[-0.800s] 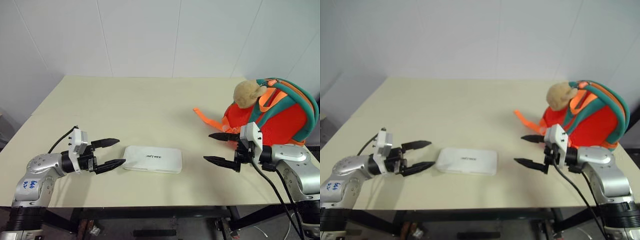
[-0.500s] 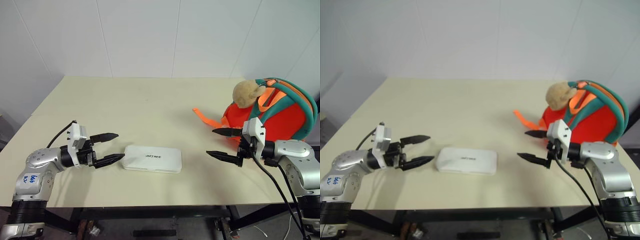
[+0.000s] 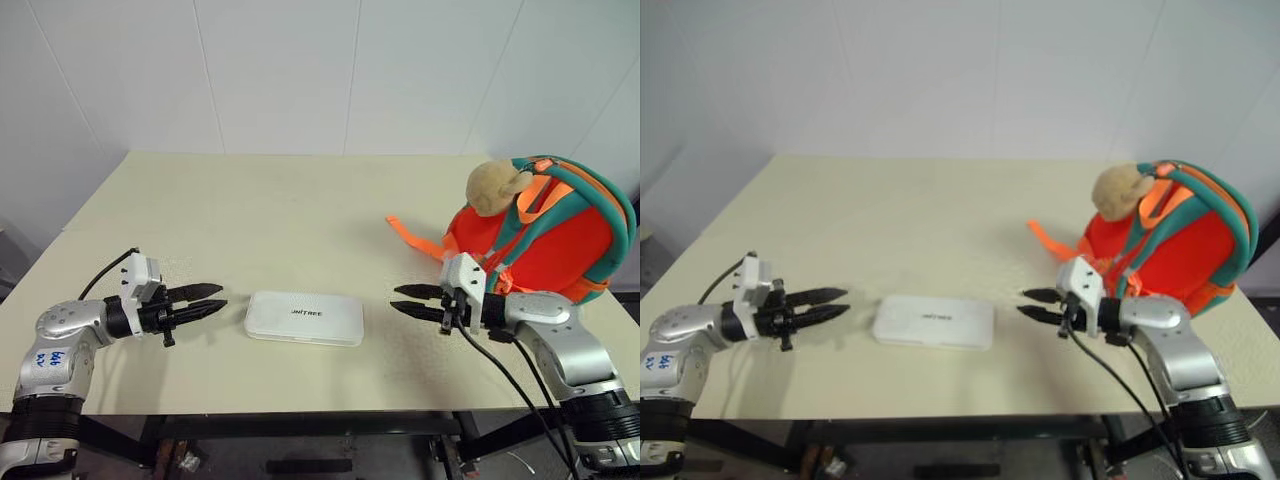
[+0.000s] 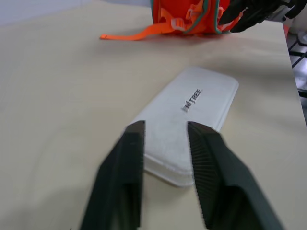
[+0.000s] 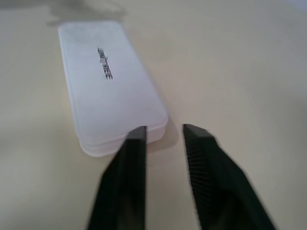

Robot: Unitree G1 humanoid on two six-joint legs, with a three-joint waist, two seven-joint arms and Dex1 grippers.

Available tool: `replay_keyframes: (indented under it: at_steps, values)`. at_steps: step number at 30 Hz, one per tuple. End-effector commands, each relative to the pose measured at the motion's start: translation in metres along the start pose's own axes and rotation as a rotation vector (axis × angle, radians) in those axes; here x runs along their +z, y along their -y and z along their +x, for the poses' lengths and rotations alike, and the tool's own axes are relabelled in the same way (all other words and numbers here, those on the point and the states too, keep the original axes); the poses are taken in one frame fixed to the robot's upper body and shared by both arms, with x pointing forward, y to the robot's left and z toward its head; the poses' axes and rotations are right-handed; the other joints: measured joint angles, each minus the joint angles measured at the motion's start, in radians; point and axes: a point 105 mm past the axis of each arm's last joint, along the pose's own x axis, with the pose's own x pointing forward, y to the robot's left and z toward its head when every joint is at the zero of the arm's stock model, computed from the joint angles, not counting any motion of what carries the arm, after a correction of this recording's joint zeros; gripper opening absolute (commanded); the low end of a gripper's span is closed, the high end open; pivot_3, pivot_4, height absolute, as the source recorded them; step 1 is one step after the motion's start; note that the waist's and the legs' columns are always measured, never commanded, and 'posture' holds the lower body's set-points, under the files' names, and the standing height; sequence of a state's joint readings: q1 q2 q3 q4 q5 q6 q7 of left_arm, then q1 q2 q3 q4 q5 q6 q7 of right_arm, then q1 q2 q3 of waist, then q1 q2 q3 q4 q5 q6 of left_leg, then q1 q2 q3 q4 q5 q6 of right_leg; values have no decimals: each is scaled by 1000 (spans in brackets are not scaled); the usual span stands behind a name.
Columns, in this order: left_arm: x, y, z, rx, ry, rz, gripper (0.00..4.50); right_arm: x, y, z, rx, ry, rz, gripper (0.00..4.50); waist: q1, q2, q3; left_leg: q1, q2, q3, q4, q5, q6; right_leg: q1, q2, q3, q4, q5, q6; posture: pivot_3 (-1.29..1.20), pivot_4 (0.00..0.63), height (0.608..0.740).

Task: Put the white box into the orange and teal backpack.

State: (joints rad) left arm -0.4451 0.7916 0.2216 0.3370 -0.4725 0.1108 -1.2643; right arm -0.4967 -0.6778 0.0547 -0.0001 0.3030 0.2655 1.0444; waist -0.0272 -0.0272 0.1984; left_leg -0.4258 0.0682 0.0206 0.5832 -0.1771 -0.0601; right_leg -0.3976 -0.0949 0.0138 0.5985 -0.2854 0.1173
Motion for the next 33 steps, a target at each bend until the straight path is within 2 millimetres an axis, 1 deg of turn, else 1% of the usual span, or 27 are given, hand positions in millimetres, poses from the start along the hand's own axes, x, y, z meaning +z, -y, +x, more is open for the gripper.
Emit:
replay_keyframes:
  at_steps: [1,4,9,13,15,17,20,25,33]
  values:
    - [-4,-5,-2,10,-47,58,101,-9,-1,11,-14,-49,1,0,0,0,0,0,0,0,0,0,0,0,0,0,0,0,0,0,150,740]
    - [-13,-4,-1,-3,-92,59,42,-20,-5,17,-1,-124,30,0,2,0,0,0,0,1,0,0,0,0,0,0,0,0,0,0,150,740]
    - [-25,-6,3,25,-127,49,42,-27,-5,26,-30,-161,51,0,1,0,0,0,0,1,0,0,0,-1,0,0,2,0,1,0,150,740]
    - [-33,-1,16,22,-118,40,42,-25,-11,34,-15,-146,67,0,1,0,0,0,0,1,1,0,0,-2,0,1,5,1,2,0,150,740]
    - [-34,0,19,20,-111,35,42,-24,-12,36,-11,-145,69,0,1,0,0,0,0,1,1,0,0,-3,0,1,5,1,3,0,150,740]
    - [-37,2,22,18,-110,30,42,-23,-12,37,-9,-146,70,0,1,0,0,0,0,1,1,0,0,-3,0,1,6,4,7,0,150,740]
    - [-40,3,28,17,-106,22,42,-22,-14,39,-3,-148,78,0,1,0,0,0,0,1,1,0,0,-3,0,1,6,4,7,0,150,740]
    - [-40,4,34,15,-93,13,42,-22,-13,41,-6,-149,82,0,1,0,0,0,0,1,1,0,0,-3,0,1,6,4,7,0,150,740]
    - [-43,11,40,-8,-80,-21,42,-22,-7,43,-16,-151,83,0,1,0,0,0,0,1,1,0,0,-3,0,1,6,4,7,0,150,740]
